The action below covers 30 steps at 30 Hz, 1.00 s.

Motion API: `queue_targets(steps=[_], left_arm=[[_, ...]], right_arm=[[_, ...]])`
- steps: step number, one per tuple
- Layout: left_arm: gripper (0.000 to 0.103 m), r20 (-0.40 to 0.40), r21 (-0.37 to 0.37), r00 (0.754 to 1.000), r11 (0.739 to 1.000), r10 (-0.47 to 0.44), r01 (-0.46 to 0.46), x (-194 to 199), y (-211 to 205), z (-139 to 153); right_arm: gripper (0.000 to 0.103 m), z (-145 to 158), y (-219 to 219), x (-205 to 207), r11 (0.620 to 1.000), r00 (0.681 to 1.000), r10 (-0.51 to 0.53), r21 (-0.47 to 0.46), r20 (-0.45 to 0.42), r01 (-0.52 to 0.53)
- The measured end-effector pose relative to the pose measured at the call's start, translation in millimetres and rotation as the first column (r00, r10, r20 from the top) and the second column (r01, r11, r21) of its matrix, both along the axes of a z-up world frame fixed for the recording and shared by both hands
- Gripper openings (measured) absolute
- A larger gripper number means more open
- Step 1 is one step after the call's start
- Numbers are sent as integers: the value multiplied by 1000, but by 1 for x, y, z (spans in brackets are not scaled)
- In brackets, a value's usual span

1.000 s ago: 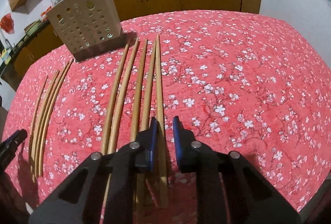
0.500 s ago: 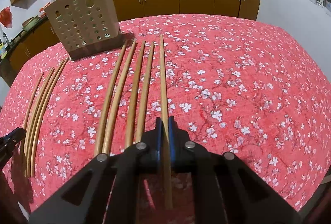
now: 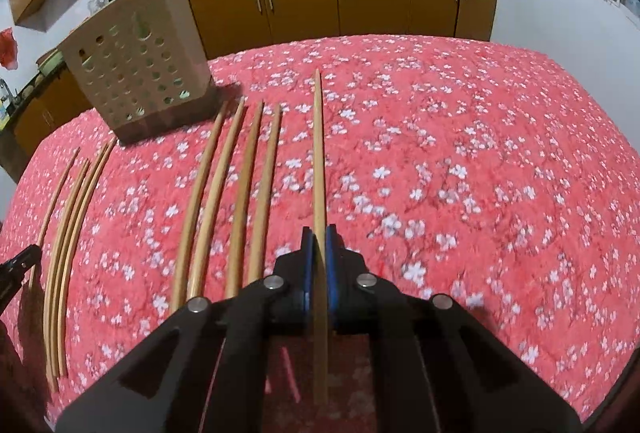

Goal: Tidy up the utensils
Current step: 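Lift the held chopsticks upright with both tools toward the beige utensil holder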

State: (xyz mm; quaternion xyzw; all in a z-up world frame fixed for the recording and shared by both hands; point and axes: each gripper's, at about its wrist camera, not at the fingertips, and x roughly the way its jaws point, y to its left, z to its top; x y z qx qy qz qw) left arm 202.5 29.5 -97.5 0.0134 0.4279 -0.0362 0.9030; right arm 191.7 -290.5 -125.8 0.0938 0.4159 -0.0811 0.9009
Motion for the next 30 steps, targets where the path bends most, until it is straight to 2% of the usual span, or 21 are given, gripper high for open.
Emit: queue_targets(steps=[7, 12, 16, 20, 23, 30], left_arm=[[8, 1, -38, 1000, 999, -20, 20, -19, 5, 2], [8, 5, -31, 1000, 999, -30, 30, -29, 2, 1], [8, 22, 0, 999, 999, -36, 36, -36, -1, 0], [8, 14, 0, 999, 999, -35, 35, -35, -1, 1], [8, 17, -15, 1000, 1000, -26, 26, -35, 4, 7], [8, 108, -33, 994, 999, -15, 19, -42, 13, 44]], right_arm=[[8, 0, -2, -11, 1000, 1000, 10, 15, -3, -10], [8, 1, 1, -21, 1000, 1000, 11, 13, -8, -11], [8, -1, 7, -26, 1000, 1000, 19, -24, -6, -19], [8, 0, 6, -22, 1000, 1000, 12, -6, -10, -12], [8, 14, 5, -28, 1000, 1000, 9, -2, 30, -9], [8, 49, 3, -38, 1000, 993, 12, -11, 118, -11]])
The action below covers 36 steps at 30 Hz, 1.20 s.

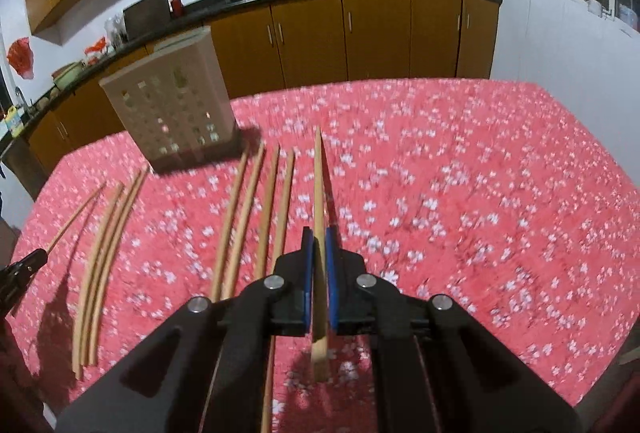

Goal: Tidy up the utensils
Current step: 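Lift the held chopsticks upright with both tools toward the beige utensil holder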

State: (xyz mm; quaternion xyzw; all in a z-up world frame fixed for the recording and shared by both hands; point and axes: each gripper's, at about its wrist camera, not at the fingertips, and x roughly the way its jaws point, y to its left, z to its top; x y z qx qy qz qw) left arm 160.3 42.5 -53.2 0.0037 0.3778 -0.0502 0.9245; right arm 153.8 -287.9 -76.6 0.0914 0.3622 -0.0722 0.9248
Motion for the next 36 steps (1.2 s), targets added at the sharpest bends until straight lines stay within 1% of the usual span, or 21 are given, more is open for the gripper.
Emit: queue_targets(steps=[5, 9, 13, 17, 21, 25, 29, 33, 35, 36], left_arm=[[8, 72, -30, 997, 999, 20, -18, -1, 6, 28], [8, 145, -61, 988, 998, 43, -34, 0, 10, 54], [8, 200, -74, 978, 996, 58, -44, 2, 13, 72], [8, 232, -70, 971, 997, 61, -46, 7, 13, 84], [8, 261, -54, 963, 997, 61, -48, 14, 13, 96], [8, 290, -43, 955, 998, 64, -54, 20, 15, 109], [8, 345, -48, 937, 998, 62, -49, 26, 11, 134], [7, 423, -66, 905, 998, 49, -23, 32, 0, 168], [8, 463, -97, 885, 995, 49, -4, 35, -7, 187], [8, 481, -113, 875, 994, 51, 4, 37, -10, 194]], right_arm=[[8, 24, -4, -5, 1000, 997, -14, 6, 79, 14], [8, 45, -7, -9, 1000, 989, -27, -8, 146, 29], [8, 62, -9, -10, 999, 979, -37, -22, 198, 42], [8, 73, -9, -10, 998, 973, -40, -32, 229, 48], [8, 90, -7, -6, 997, 961, -34, -50, 275, 50], [7, 118, -8, 1, 999, 944, -19, -38, 330, 34], [7, 158, -5, 8, 1000, 913, 4, -17, 407, 3], [7, 199, 1, 12, 1000, 862, 22, 7, 507, -29], [7, 213, 3, 14, 999, 838, 20, 24, 546, -39], [7, 221, 5, 16, 998, 819, 17, 36, 574, -46]])
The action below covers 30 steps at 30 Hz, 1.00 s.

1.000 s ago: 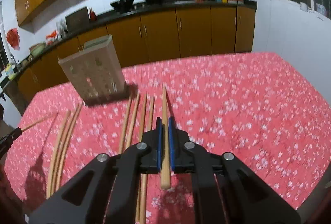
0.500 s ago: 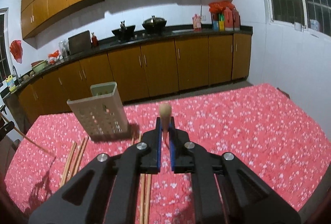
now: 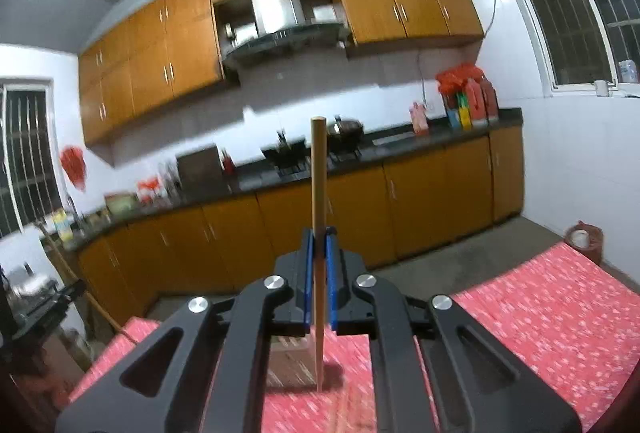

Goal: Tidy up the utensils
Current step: 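Lift the held chopsticks upright with both tools toward the beige utensil holder, then lower the chopsticks into the holder and open both tools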

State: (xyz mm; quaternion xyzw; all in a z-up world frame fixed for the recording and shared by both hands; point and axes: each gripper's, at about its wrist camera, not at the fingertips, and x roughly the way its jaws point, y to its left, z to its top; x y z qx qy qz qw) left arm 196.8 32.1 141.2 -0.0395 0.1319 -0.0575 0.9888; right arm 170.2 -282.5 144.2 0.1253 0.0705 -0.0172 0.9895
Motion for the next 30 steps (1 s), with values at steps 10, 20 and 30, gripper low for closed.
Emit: queue_targets(steps=[10, 20, 30], left_arm=[[7, 129, -81, 988, 992, -85, 96, 20, -50, 17], [8, 1, -103, 992, 987, -126, 125, 64, -76, -45], [12, -98, -104, 985, 985, -145, 134, 69, -79, -63]], right_arm=[[7, 4, 24, 49, 1000, 995, 3, -11, 102, -2], [7, -52, 33, 97, 999, 999, 21, -25, -38, -22], [24, -66, 38, 89, 999, 996, 47, -20, -73, -49]])
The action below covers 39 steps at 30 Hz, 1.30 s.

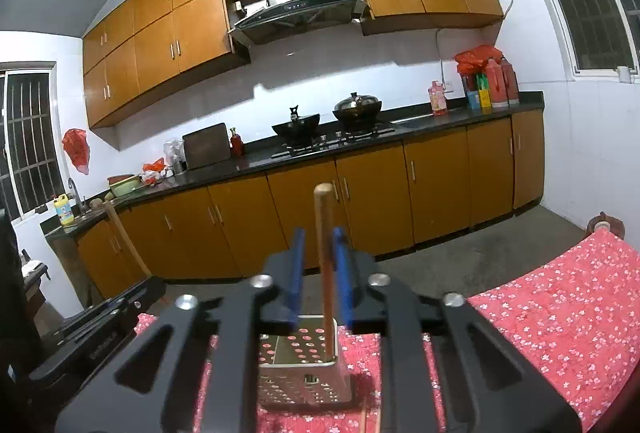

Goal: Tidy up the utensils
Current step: 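Lower the chopsticks into the holder and open both tools, then close the left tool on another chopstick while the right tool grasps one too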

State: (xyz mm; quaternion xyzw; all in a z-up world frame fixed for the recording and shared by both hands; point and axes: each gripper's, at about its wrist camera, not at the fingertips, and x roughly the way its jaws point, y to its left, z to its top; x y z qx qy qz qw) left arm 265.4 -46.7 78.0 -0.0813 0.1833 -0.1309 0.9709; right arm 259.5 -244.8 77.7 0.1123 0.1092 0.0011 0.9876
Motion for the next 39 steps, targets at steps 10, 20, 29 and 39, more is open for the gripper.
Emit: queue_targets(steps=[10, 20, 29, 39], left_arm=[[37, 51, -10, 998, 999, 31, -31, -22, 11, 22], [37, 40, -98, 997, 993, 65, -60, -72, 54, 27], [37, -203, 68, 976, 995, 80, -67, -85, 69, -60], [35, -393, 78, 918, 997, 54, -25, -97, 82, -138]], right_arm=[[29, 30, -6, -44, 1000, 998, 0, -11, 65, 1], [34, -30, -38, -93, 1000, 986, -9, 12, -164, 11], [18, -170, -40, -99, 997, 831, 52, 82, -553, -7], [14, -202, -22, -98, 998, 776, 63, 50, -627, -40]])
